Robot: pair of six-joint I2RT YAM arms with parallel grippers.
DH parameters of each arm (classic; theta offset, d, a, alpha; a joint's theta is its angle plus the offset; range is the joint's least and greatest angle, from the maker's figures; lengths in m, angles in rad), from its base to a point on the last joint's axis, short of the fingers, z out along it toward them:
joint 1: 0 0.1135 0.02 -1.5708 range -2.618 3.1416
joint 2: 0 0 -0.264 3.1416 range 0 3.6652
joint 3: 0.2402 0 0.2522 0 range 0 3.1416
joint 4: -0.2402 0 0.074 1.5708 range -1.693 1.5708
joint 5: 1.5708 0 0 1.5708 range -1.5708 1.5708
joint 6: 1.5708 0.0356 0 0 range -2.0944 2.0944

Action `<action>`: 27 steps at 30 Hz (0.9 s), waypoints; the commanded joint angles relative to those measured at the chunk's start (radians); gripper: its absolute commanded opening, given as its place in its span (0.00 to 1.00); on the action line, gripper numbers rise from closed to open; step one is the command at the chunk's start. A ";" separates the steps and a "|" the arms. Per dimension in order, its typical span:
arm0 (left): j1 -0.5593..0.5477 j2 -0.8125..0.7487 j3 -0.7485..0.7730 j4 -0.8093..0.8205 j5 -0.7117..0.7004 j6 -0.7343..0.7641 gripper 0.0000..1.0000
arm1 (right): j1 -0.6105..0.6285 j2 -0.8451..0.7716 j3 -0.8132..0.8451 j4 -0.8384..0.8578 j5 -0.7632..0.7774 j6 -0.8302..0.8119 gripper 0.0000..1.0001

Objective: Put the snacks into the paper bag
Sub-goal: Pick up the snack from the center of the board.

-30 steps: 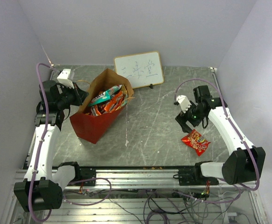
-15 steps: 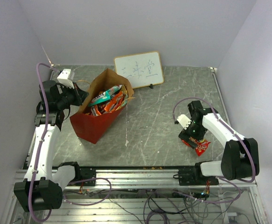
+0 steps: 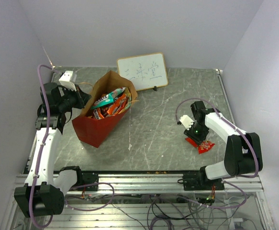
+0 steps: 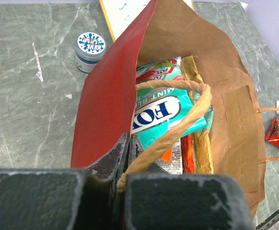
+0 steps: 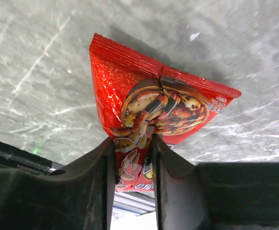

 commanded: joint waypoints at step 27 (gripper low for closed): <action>0.009 0.011 -0.001 0.063 0.057 -0.013 0.07 | 0.090 0.066 0.645 -0.142 -0.565 0.066 0.06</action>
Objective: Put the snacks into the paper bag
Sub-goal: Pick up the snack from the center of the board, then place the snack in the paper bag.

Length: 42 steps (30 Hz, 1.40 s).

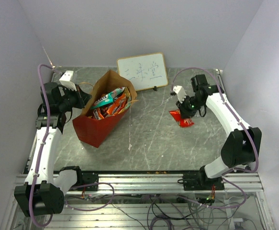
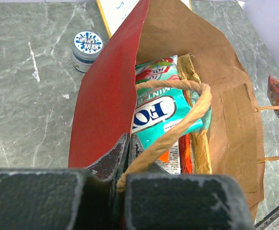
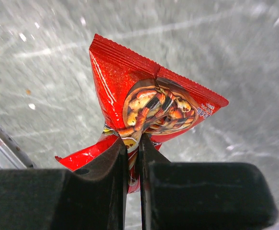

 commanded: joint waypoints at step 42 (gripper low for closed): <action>0.008 -0.012 0.075 -0.027 0.006 -0.081 0.07 | 0.725 0.462 0.832 0.462 -0.190 0.434 0.06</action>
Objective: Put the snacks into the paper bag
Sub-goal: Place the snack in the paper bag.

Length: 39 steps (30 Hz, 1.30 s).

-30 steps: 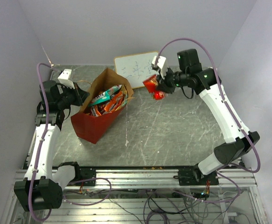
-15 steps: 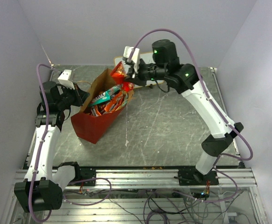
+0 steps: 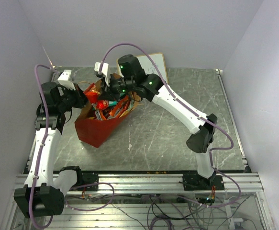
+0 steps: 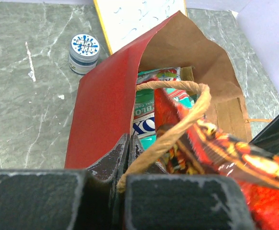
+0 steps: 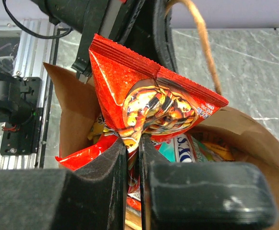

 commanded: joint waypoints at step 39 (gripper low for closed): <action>0.008 0.035 0.057 0.004 -0.012 -0.024 0.07 | 0.027 0.159 0.067 -0.162 0.154 -0.131 0.60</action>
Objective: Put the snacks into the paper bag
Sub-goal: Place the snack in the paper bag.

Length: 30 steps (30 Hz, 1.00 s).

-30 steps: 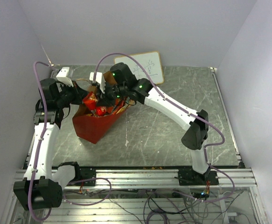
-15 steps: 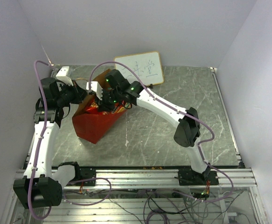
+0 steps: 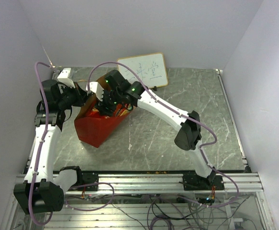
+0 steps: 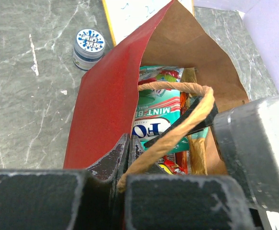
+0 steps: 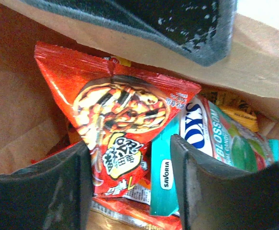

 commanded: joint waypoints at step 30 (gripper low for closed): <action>0.126 0.074 0.052 -0.055 -0.219 -0.002 0.12 | -0.210 -0.383 -0.076 0.101 -0.057 0.108 0.88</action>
